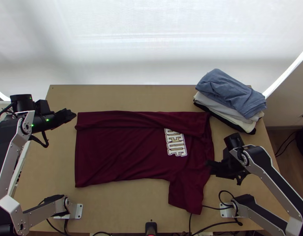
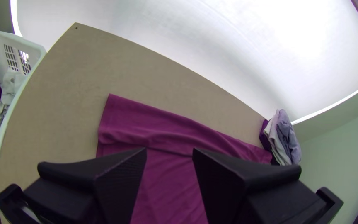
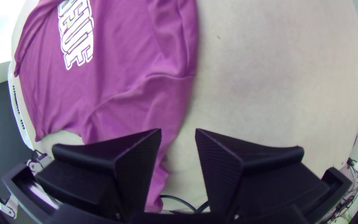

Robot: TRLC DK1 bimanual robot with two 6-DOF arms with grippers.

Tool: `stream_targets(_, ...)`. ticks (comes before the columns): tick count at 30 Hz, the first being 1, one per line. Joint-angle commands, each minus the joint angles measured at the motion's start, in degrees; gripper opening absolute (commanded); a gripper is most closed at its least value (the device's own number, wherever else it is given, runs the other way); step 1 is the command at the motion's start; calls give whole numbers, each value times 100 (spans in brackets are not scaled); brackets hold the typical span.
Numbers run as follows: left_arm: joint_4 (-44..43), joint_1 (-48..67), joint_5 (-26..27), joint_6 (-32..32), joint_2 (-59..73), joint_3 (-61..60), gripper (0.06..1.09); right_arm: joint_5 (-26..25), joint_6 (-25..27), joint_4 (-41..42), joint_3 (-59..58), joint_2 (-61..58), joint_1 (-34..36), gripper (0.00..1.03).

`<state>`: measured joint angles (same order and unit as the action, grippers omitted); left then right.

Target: Fold the t-shirt

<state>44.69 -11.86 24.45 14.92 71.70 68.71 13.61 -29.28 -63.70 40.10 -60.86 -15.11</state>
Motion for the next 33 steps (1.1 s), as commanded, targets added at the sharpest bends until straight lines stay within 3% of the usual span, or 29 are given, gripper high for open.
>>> stream_targets(1,93,-36,51,-121,-121,-121,64,72,63,139,-178,-286,-150,60)
stream_targets(19,216,-71,16,-244,-130,-77,64,98,247,1009,-520,-1121,-185,60)
stream_targets(26,1060,26,-45,-1439,-104,-156,64,116,229,1106,-608,-1130,-229,55)
stream_targets(27,1156,26,-54,-1580,-104,-156,64,125,229,1114,-617,-1130,-246,50)
stream_targets(30,1297,-27,-54,-1799,-113,-173,64,177,212,1185,-626,-1112,-352,15)
stream_targets(33,1446,-36,-54,-1975,-121,-182,64,186,203,1211,-635,-1051,-422,13)
